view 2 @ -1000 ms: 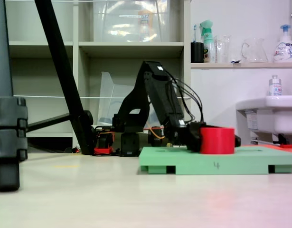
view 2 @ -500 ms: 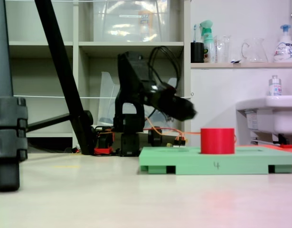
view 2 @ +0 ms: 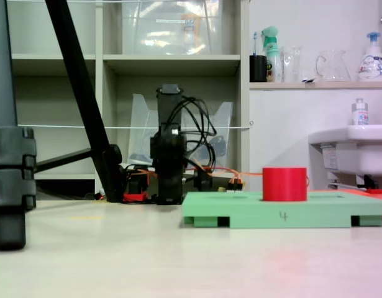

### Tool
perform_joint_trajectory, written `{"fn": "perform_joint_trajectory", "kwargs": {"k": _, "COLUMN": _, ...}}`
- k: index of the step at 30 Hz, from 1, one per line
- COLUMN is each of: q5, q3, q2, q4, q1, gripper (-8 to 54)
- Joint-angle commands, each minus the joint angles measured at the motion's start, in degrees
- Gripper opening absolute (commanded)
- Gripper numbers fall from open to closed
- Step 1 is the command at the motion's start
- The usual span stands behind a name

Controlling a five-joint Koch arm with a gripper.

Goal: Put the cylinder block into the corresponding hole

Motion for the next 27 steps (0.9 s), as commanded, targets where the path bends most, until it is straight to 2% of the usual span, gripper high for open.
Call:
{"fn": "perform_joint_trajectory", "kwargs": {"k": 1, "q5": 0.0, "q3": 4.0, "q2": 3.7, "q4": -2.4, "q1": 0.9, "gripper": 34.5}}
{"fn": "perform_joint_trajectory", "kwargs": {"k": 10, "q5": -0.1, "q3": 4.7, "q2": 3.6, "q4": 23.9, "q1": 5.4, "gripper": 33.1}}
{"fn": "perform_joint_trajectory", "kwargs": {"k": 11, "q5": 0.1, "q3": 4.7, "q2": 3.6, "q4": 24.0, "q1": 5.5, "gripper": 31.9}}
{"fn": "perform_joint_trajectory", "kwargs": {"k": 14, "q5": 0.2, "q3": 4.7, "q2": 3.6, "q4": 24.0, "q1": 5.4, "gripper": 34.7}}
{"fn": "perform_joint_trajectory", "kwargs": {"k": 27, "q5": 0.2, "q3": 4.7, "q2": 3.6, "q4": 24.1, "q1": 5.4, "gripper": 34.8}}
